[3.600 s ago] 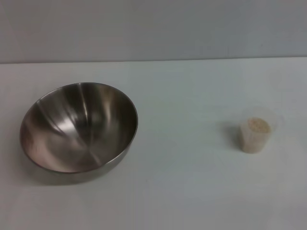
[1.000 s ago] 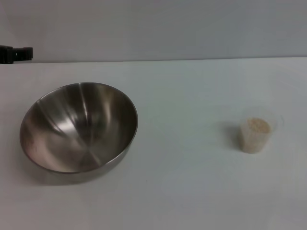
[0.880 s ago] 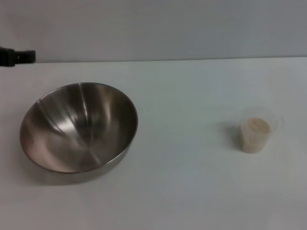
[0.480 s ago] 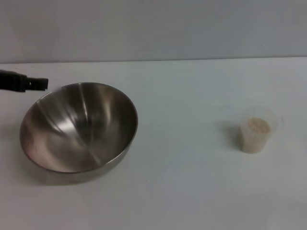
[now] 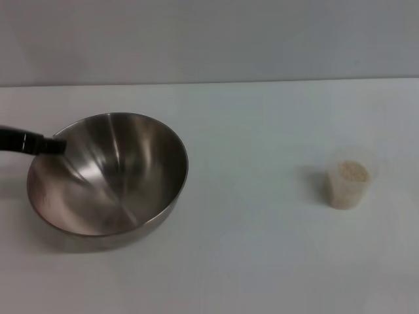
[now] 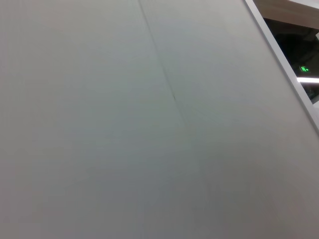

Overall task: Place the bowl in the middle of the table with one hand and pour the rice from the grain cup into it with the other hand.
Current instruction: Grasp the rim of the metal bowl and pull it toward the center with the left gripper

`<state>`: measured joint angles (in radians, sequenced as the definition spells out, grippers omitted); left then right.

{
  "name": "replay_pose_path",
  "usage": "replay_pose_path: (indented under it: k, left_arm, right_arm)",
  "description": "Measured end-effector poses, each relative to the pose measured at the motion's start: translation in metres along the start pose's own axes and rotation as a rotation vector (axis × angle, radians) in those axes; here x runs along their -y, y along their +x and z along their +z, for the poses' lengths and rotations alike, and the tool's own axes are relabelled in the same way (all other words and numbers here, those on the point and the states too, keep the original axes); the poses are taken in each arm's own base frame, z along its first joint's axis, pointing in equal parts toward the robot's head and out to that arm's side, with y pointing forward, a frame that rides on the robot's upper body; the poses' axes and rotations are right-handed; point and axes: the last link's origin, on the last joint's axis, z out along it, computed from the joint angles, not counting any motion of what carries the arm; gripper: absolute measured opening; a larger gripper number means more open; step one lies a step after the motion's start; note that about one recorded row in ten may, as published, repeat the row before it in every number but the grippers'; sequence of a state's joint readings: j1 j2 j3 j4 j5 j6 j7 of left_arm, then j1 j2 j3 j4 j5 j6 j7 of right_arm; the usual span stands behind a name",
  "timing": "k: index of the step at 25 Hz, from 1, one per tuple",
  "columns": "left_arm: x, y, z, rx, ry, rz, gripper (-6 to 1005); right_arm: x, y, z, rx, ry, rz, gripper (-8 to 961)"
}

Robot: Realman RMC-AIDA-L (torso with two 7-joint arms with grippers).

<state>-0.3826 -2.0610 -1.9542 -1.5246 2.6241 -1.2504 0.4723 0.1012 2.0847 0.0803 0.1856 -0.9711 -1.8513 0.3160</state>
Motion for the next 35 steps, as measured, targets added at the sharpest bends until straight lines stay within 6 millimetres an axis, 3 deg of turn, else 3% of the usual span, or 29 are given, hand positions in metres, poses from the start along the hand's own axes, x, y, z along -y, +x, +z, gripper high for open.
replay_pose_path:
  k: [8, 17, 28, 35]
  left_arm:
    - [0.001, -0.014, 0.020, 0.081, 0.006, 0.005, 846]
    - [-0.005, -0.017, 0.029, 0.106, -0.007, 0.025, 844]
    - [-0.016, -0.015, 0.045, 0.212, -0.016, 0.089, 769]
    - [-0.020, -0.006, 0.044, 0.205, -0.007, 0.108, 542]
  right_arm:
    - [0.000, 0.000, 0.000, -0.003, 0.001, -0.004, 819]
    - [-0.001, 0.002, 0.000, -0.013, -0.007, -0.004, 818]
    - [-0.001, 0.002, 0.000, -0.013, -0.008, -0.004, 819]
    - [-0.001, 0.002, 0.000, -0.013, -0.008, -0.004, 818]
